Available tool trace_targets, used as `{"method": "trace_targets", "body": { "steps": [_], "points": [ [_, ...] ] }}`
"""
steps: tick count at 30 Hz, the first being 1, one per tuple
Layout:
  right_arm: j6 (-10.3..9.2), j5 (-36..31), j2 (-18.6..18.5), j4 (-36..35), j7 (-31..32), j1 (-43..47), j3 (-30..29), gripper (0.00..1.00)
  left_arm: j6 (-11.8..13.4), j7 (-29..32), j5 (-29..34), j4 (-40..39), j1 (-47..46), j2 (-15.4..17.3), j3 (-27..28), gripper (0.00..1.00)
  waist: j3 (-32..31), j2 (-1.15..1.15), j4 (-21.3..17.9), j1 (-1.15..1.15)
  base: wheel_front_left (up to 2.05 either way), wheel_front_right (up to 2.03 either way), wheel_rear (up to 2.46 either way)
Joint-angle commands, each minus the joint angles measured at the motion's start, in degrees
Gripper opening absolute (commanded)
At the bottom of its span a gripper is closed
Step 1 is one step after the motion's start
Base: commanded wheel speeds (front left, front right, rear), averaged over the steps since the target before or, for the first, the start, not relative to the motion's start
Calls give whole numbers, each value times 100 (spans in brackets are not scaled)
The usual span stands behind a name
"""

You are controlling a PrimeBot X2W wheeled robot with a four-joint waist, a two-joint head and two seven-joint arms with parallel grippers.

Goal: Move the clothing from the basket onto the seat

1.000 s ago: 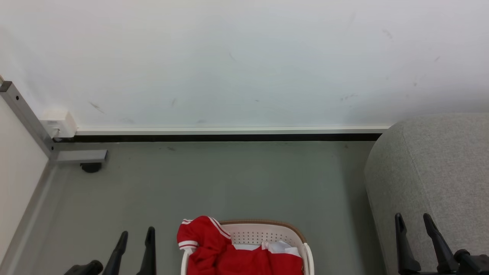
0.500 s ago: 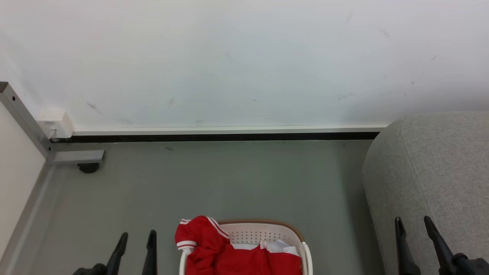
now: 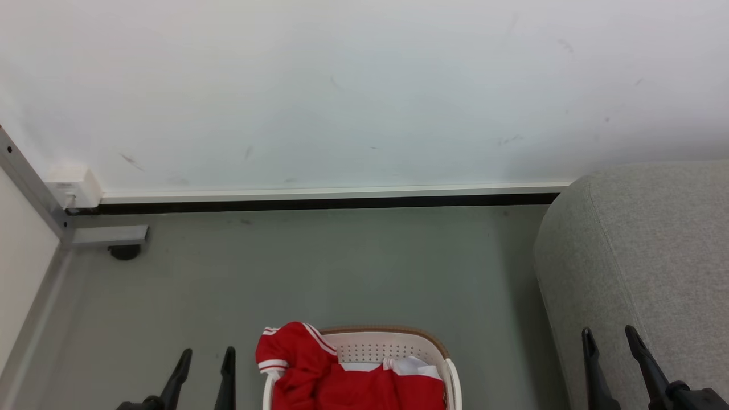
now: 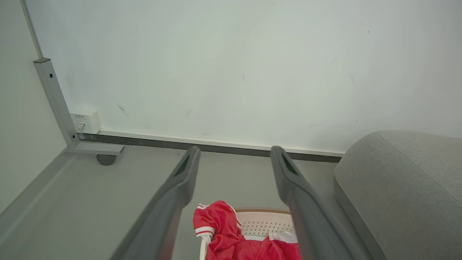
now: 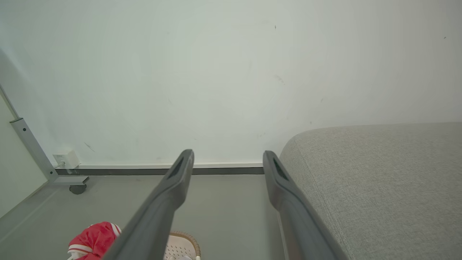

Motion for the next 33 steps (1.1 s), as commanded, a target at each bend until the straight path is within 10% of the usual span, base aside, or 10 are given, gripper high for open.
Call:
{"method": "trace_targets", "body": {
  "steps": [1,16,33],
  "points": [
    [-12,25,-32,20,-20,41,1,100,9,-6,45,6,43,38,10,100,3,0,-14,0,0,0,0],
    [-12,83,-32,22,-12,-185,238,100,9,-5,-117,156,-82,123,-223,100,221,0,-427,0,0,0,0],
    [-12,460,-28,-411,-12,-805,408,100,9,-5,-419,2184,-1743,979,-2211,100,1662,0,-1317,0,0,0,0]
  ]
}}
